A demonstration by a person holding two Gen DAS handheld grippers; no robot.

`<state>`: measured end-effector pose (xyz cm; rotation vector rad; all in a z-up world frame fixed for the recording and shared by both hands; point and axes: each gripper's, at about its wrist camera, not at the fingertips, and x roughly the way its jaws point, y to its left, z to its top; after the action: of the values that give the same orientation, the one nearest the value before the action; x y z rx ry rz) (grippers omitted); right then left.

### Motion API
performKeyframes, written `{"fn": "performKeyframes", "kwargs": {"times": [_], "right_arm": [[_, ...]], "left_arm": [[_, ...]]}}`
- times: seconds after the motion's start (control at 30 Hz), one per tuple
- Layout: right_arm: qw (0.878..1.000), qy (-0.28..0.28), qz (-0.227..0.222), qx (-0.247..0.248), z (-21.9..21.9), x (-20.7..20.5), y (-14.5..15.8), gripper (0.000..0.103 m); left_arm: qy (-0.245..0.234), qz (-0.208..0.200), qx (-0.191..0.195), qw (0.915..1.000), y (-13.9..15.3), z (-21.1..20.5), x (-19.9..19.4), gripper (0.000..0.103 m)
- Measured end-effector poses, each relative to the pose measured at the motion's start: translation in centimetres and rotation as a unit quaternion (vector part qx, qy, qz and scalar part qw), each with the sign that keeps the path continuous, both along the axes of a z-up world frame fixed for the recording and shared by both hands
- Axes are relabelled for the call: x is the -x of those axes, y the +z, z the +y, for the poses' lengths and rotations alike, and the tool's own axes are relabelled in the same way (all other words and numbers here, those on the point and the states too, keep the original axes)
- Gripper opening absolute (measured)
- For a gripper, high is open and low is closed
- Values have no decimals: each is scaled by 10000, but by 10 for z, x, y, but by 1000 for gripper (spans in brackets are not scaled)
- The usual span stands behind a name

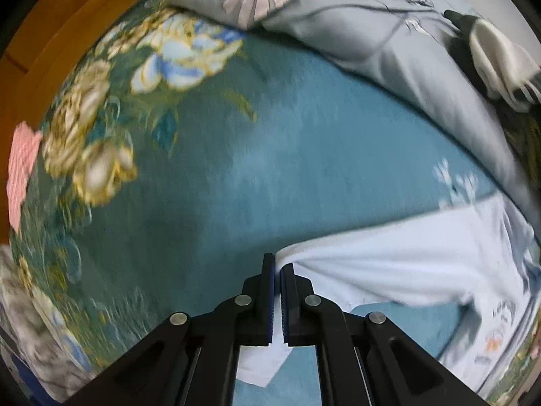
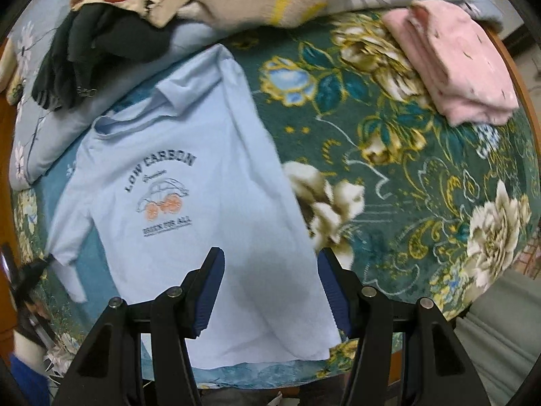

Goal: Fold clothes

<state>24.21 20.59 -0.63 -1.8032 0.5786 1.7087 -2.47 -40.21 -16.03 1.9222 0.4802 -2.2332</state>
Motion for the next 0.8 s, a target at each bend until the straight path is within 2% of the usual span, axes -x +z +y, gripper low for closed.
{"fn": "performKeyframes", "kwargs": {"times": [0.07, 0.1, 0.17, 0.3, 0.33, 0.43, 0.47, 0.53, 0.6, 0.67, 0.8], "right_arm": [[9999, -78, -124, -30, 5, -8, -4, 59], [9998, -121, -175, -41, 7, -12, -6, 59], [9994, -187, -272, -35, 10, -20, -11, 59], [9987, -346, -381, 18, 16, -34, -21, 59], [9984, -403, -388, 49, 17, -38, -24, 59], [9977, -532, -397, 130, 18, -47, -32, 59], [9977, -521, -407, 137, 19, -50, -34, 59], [9977, -528, -366, 220, 21, -54, -41, 59], [9976, -539, -291, 330, 22, -58, -48, 59], [9972, -554, -182, 467, 24, -61, -55, 59], [9968, -375, 32, 701, 28, -58, -69, 58]], "left_arm": [[-90, -9, 83, 9999, -5, 11, 16, 3], [-129, -22, 83, 9999, 4, -5, 24, 3], [-232, 2, 46, 9997, -6, 24, 38, 3], [-403, 117, -189, 9989, -16, 56, 12, 6], [-447, 98, -246, 9987, -1, 78, 5, 6], [-431, -29, -414, 9982, -10, 95, -2, 13], [-273, 1, -523, 9983, -3, 97, -12, 14], [64, 53, -780, 9969, 7, 96, -31, 28], [480, 113, -1096, 9928, 12, 94, -53, 37], [762, 103, -1412, 9870, 12, 95, -73, 38], [1048, -77, -1704, 9797, 30, 121, -117, 38]]}}
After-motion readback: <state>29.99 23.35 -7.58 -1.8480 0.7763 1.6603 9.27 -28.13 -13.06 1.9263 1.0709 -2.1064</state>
